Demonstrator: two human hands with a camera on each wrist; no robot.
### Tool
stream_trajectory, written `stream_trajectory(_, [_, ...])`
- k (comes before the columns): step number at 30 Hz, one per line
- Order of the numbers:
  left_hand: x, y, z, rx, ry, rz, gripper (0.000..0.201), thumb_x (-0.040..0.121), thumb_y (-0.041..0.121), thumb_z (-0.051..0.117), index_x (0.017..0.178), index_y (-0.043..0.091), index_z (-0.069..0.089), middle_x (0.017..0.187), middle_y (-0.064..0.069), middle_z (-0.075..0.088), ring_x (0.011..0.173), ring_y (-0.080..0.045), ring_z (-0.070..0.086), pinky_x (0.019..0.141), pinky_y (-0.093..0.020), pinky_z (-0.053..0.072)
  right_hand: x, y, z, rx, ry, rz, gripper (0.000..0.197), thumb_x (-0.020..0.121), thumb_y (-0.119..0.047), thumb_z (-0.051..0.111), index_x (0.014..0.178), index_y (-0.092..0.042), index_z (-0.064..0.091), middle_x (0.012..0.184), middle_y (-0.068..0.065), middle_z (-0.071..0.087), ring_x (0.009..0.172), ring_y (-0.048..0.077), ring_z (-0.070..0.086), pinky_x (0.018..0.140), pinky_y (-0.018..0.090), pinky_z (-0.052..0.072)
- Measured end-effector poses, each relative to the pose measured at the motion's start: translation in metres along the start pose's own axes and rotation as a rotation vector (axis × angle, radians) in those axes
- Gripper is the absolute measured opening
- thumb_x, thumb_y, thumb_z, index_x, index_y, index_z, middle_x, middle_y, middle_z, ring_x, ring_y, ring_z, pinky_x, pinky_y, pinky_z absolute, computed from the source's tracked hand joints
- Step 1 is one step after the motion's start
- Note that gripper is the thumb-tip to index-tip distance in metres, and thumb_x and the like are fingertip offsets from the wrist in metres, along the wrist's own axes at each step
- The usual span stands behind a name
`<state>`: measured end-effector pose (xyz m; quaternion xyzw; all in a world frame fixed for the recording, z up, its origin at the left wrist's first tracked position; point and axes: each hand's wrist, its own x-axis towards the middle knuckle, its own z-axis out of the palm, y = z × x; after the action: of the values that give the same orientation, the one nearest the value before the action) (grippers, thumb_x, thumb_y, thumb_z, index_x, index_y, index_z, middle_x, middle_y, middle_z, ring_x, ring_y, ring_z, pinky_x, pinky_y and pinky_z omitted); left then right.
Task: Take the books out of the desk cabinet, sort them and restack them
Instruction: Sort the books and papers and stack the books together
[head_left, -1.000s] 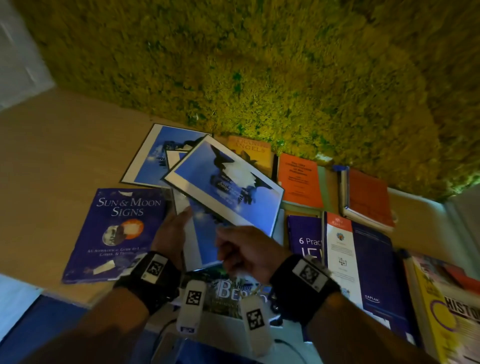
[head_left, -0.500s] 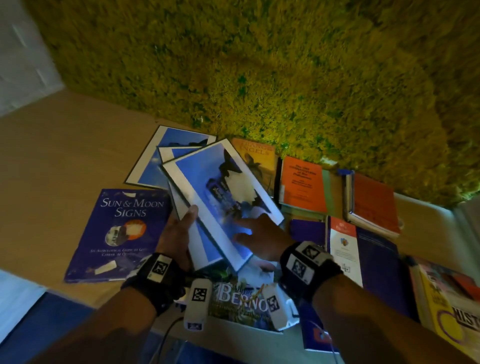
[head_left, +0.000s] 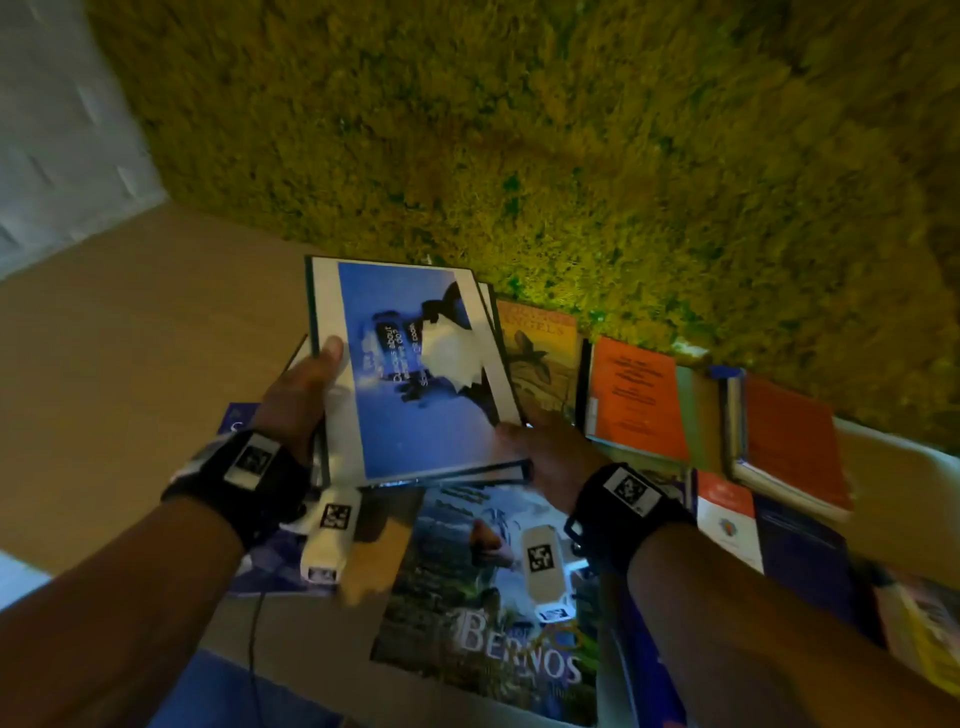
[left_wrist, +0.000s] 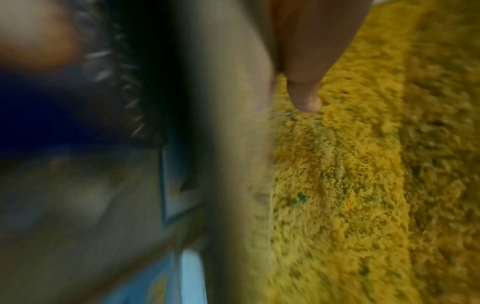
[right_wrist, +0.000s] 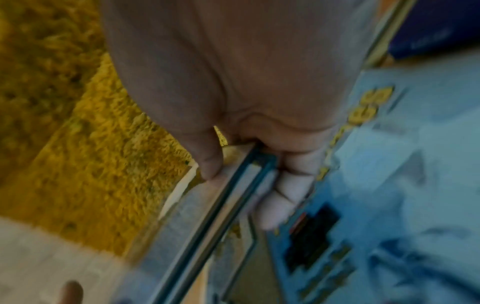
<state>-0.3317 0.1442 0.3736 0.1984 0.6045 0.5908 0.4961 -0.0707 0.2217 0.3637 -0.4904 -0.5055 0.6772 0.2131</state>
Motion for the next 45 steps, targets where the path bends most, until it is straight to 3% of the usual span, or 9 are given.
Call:
stream_trajectory(5, [0.045, 0.038, -0.016, 0.187, -0.092, 0.020, 0.037, 0.090, 0.009, 0.063, 0.127, 0.014, 0.064, 0.115, -0.017, 0.072, 0.103, -0.042, 0.069, 0.090, -0.062, 0.053, 0.036, -0.017, 0.033, 0.167, 0.168, 0.022, 0.026, 0.098, -0.005, 0.053, 0.121, -0.009, 0.065, 0.094, 0.022, 0.055, 0.070, 0.032, 0.055, 0.052, 0.030, 0.044])
stream_trajectory(9, [0.090, 0.040, -0.042, 0.438, -0.026, 0.053, 0.041, 0.092, -0.015, 0.052, 0.122, 0.011, 0.062, 0.070, -0.004, 0.074, 0.073, -0.028, 0.070, 0.072, -0.036, 0.062, 0.066, -0.024, 0.054, 0.226, 0.131, 0.004, 0.025, 0.096, -0.012, 0.059, 0.118, -0.018, 0.069, 0.106, 0.021, 0.066, 0.091, 0.031, 0.064, 0.074, 0.046, 0.059])
stream_trajectory(12, [0.116, 0.038, -0.058, 0.554, 0.123, 0.163, 0.039, 0.096, -0.006, 0.052, 0.131, 0.011, 0.057, 0.072, 0.004, 0.071, 0.064, -0.013, 0.062, 0.061, -0.021, 0.053, 0.083, -0.033, 0.065, 0.107, 0.100, 0.031, 0.024, 0.099, -0.012, 0.061, 0.123, -0.013, 0.061, 0.114, 0.006, 0.066, 0.104, 0.024, 0.065, 0.089, 0.042, 0.059])
stream_trajectory(15, [0.135, 0.027, -0.067, 0.830, 0.161, 0.206, 0.046, 0.098, 0.005, 0.052, 0.143, 0.015, 0.050, 0.128, -0.016, 0.063, 0.107, -0.035, 0.063, 0.088, -0.035, 0.049, 0.099, -0.037, 0.076, -0.127, 0.116, 0.008, 0.024, 0.096, -0.016, 0.066, 0.119, -0.010, 0.065, 0.110, 0.010, 0.070, 0.101, 0.030, 0.067, 0.084, 0.045, 0.059])
stream_trajectory(19, [0.151, 0.013, -0.068, 1.213, 0.028, 0.044, 0.060, 0.093, 0.021, 0.064, 0.147, 0.012, 0.042, 0.149, -0.018, 0.045, 0.132, -0.038, 0.048, 0.105, -0.040, 0.040, 0.104, -0.040, 0.089, -0.575, 0.039, 0.024, 0.057, 0.099, -0.029, 0.064, 0.144, 0.000, 0.045, 0.143, 0.022, 0.052, 0.131, 0.041, 0.052, 0.110, 0.052, 0.045])
stream_trajectory(24, [0.157, 0.000, -0.072, 1.406, -0.193, -0.022, 0.122, 0.047, 0.066, 0.077, 0.153, 0.035, 0.027, 0.155, -0.011, 0.039, 0.134, -0.037, 0.044, 0.107, -0.047, 0.041, 0.109, -0.036, 0.097, -0.876, -0.062, 0.020, 0.057, 0.100, -0.034, 0.062, 0.143, 0.001, 0.050, 0.148, 0.023, 0.052, 0.132, 0.039, 0.053, 0.108, 0.046, 0.048])
stream_trajectory(34, [0.169, 0.002, -0.078, 1.512, -0.168, -0.086, 0.087, 0.085, 0.043, 0.073, 0.155, 0.035, 0.023, 0.152, -0.021, 0.035, 0.135, -0.043, 0.040, 0.111, -0.046, 0.039, 0.110, -0.032, 0.091, -0.759, -0.084, -0.001, 0.060, 0.102, -0.028, 0.061, 0.153, -0.004, 0.042, 0.162, 0.015, 0.038, 0.146, 0.033, 0.041, 0.117, 0.041, 0.038])
stream_trajectory(39, [0.140, -0.015, -0.066, 1.337, -0.026, 0.078, 0.065, 0.080, 0.027, 0.078, 0.138, 0.012, 0.053, 0.141, -0.023, 0.050, 0.127, -0.042, 0.049, 0.107, -0.047, 0.042, 0.077, -0.030, 0.081, -0.648, -0.061, -0.056, 0.052, 0.102, -0.029, 0.061, 0.149, -0.011, 0.050, 0.156, 0.012, 0.047, 0.140, 0.031, 0.048, 0.113, 0.044, 0.044])
stream_trajectory(45, [0.058, -0.028, -0.011, 1.409, -0.125, 0.449, 0.072, 0.075, 0.060, 0.047, 0.136, 0.023, 0.056, 0.145, -0.019, 0.045, 0.134, -0.042, 0.041, 0.108, -0.053, 0.037, 0.010, -0.009, 0.031, -0.539, 0.020, -0.095, 0.029, 0.105, -0.015, 0.056, 0.129, -0.002, 0.063, 0.141, 0.017, 0.060, 0.129, 0.035, 0.058, 0.103, 0.050, 0.049])
